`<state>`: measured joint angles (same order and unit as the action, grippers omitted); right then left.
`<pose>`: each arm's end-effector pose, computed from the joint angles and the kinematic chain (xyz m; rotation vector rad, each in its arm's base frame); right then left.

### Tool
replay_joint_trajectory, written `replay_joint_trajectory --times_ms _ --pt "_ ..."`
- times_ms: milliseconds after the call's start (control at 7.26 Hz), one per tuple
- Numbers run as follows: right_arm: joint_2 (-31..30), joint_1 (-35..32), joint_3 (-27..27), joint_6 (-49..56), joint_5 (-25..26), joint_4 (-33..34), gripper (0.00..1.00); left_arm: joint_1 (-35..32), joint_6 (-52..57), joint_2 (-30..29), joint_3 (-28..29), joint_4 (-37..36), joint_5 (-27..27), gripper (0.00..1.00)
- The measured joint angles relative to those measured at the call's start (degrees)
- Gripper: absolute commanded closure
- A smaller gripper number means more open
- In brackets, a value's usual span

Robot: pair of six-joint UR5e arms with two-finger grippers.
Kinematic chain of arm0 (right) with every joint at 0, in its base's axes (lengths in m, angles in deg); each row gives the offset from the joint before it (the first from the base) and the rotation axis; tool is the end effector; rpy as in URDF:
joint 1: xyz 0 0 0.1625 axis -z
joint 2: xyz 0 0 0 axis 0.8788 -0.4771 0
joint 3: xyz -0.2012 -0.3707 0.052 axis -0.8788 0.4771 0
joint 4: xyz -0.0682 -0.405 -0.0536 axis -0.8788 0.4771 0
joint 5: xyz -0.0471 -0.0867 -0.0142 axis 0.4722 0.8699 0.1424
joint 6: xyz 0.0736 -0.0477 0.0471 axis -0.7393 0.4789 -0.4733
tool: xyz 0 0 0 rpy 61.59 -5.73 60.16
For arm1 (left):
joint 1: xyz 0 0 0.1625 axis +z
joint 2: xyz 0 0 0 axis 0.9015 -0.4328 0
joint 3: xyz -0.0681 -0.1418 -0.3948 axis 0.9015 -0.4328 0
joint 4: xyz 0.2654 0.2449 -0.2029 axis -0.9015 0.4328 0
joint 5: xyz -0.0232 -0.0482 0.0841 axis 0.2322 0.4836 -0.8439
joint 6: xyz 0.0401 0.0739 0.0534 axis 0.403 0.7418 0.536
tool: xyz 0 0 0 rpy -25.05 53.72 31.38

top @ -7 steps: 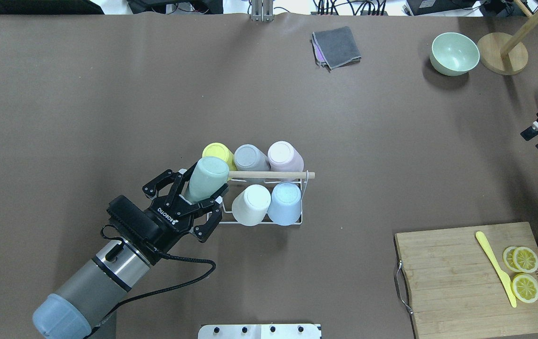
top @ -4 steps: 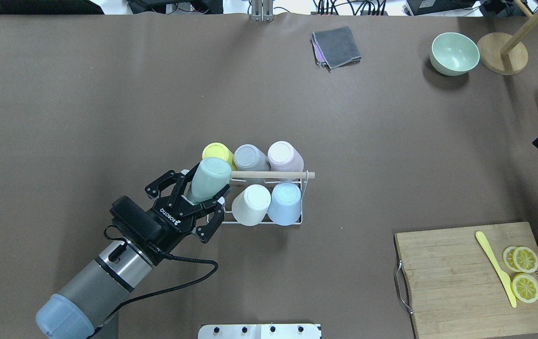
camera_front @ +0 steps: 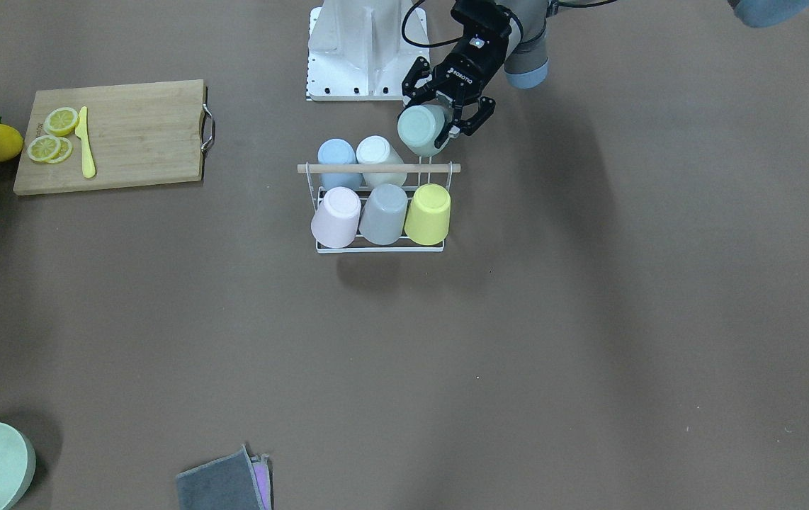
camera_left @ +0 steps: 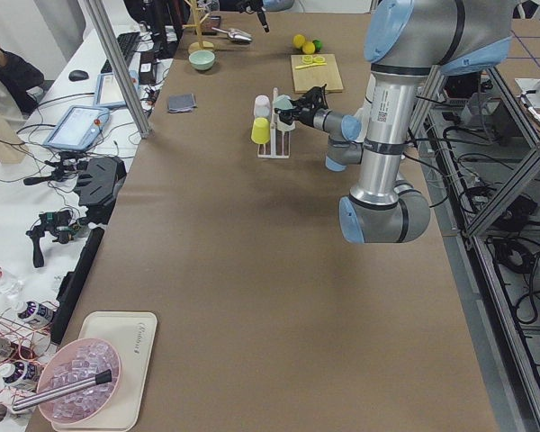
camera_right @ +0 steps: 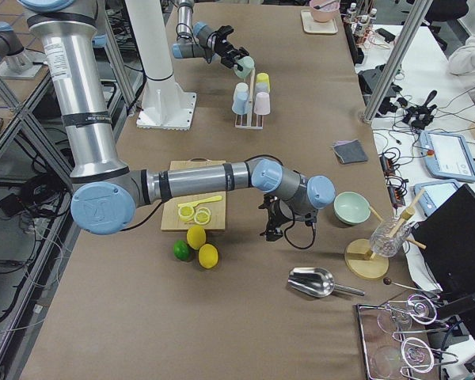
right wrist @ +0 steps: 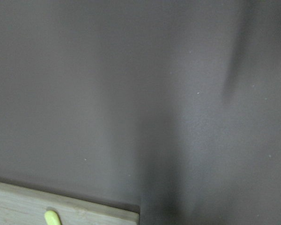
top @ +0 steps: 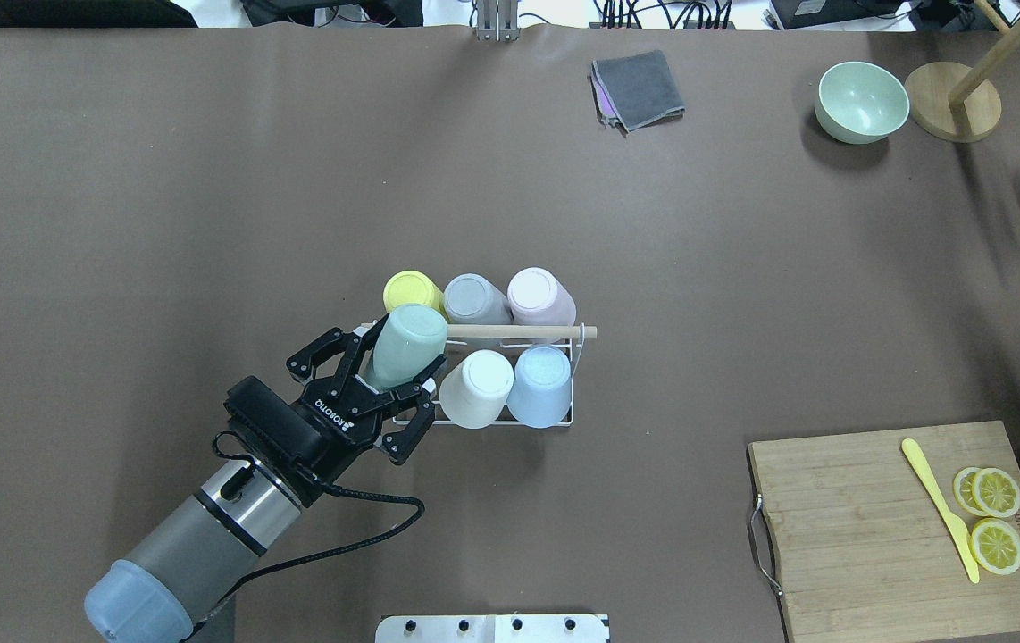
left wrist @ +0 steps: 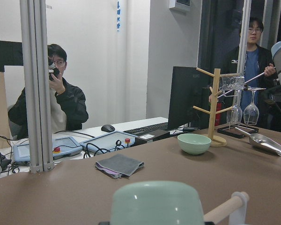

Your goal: Place cup on cup holder

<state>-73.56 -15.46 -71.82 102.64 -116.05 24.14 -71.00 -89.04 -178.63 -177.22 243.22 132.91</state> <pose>-0.0703 -0.5348 0.6252 -0.2660 -0.9544 -0.3087 0.4889 -0.2616 0.2620 1.5262 1.1238 -0.0212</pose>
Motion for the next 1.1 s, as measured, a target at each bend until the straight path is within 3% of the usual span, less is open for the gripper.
replay_joint_trajectory --times_ms 551,1102 --pt "-5.7 -0.1 -0.8 -12.5 4.5 -21.7 0.06 1.6 0.3 0.0 0.3 1.0 -1.1 1.0" --pt "-9.4 -0.3 -3.5 -34.7 5.7 -26.6 0.01 1.4 2.8 0.0 0.7 3.5 -1.1 1.0"
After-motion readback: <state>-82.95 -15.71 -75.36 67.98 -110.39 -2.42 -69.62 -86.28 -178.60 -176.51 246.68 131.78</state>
